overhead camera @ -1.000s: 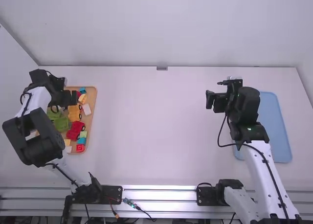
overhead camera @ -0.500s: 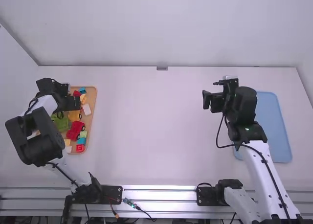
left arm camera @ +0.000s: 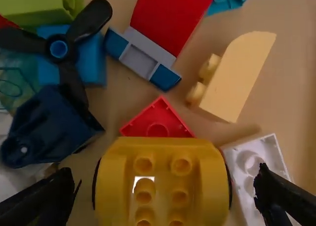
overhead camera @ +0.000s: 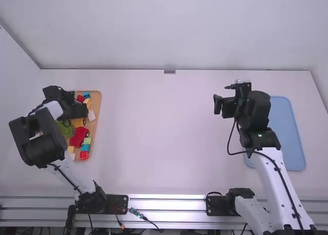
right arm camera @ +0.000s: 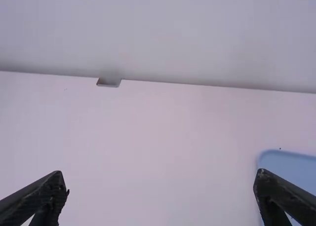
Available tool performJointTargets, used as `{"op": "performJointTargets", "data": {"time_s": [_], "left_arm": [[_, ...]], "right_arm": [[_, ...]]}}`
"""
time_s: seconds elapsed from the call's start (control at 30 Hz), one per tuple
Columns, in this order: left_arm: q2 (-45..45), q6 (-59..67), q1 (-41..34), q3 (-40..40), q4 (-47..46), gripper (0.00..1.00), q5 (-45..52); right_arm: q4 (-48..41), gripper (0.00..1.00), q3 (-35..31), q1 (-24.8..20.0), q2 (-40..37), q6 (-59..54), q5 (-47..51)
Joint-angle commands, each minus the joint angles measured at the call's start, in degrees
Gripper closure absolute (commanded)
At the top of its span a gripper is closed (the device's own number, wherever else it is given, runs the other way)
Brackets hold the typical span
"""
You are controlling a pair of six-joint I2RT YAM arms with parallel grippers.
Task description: Assemble lego blocks to make yellow taxi
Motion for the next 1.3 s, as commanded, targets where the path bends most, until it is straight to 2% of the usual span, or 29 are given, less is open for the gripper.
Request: {"op": "performJointTargets", "data": {"time_s": [0.0,0.17,0.2,0.27,0.53,0.6,0.77,0.97,1.2,1.27], "left_arm": [[1.9,-1.7,-0.1,-0.3,0.5,0.05,0.6],[2.1,-1.7,-0.1,-0.5,1.8,0.12,0.7],[2.1,-1.9,0.0,-0.5,2.1,0.19,0.7],[2.1,-2.9,-0.2,-0.5,2.5,0.26,0.6],[2.1,-3.3,-0.4,-0.6,2.9,0.34,0.7],[2.1,-4.3,-0.4,-0.6,2.8,0.32,0.5],[2.1,-4.5,-0.4,-0.6,2.9,0.36,0.6],[2.1,-4.8,-0.4,-0.6,3.1,0.46,0.6],[2.0,-7.0,-0.4,-0.6,4.0,0.51,0.6],[1.7,-8.0,-0.4,-0.2,3.8,0.57,0.6]], "right_arm": [[0.2,0.01,2.2,0.3,0.3,-0.1,-0.1],[0.2,0.01,2.2,0.3,0.3,-0.1,-0.1],[0.3,0.01,2.2,0.3,0.3,-0.1,-0.1],[0.3,0.01,2.2,0.3,0.3,-0.1,-0.1],[0.3,0.01,2.2,0.3,0.3,-0.1,-0.1],[0.3,0.01,2.2,0.3,0.3,-0.1,-0.1],[0.3,0.01,2.2,0.3,0.3,-0.1,-0.1],[0.3,0.01,2.2,0.3,0.3,-0.1,-0.1],[0.5,0.01,2.2,0.3,0.3,-0.1,-0.1],[0.6,0.01,2.2,0.3,0.3,-0.1,-0.1]]}}
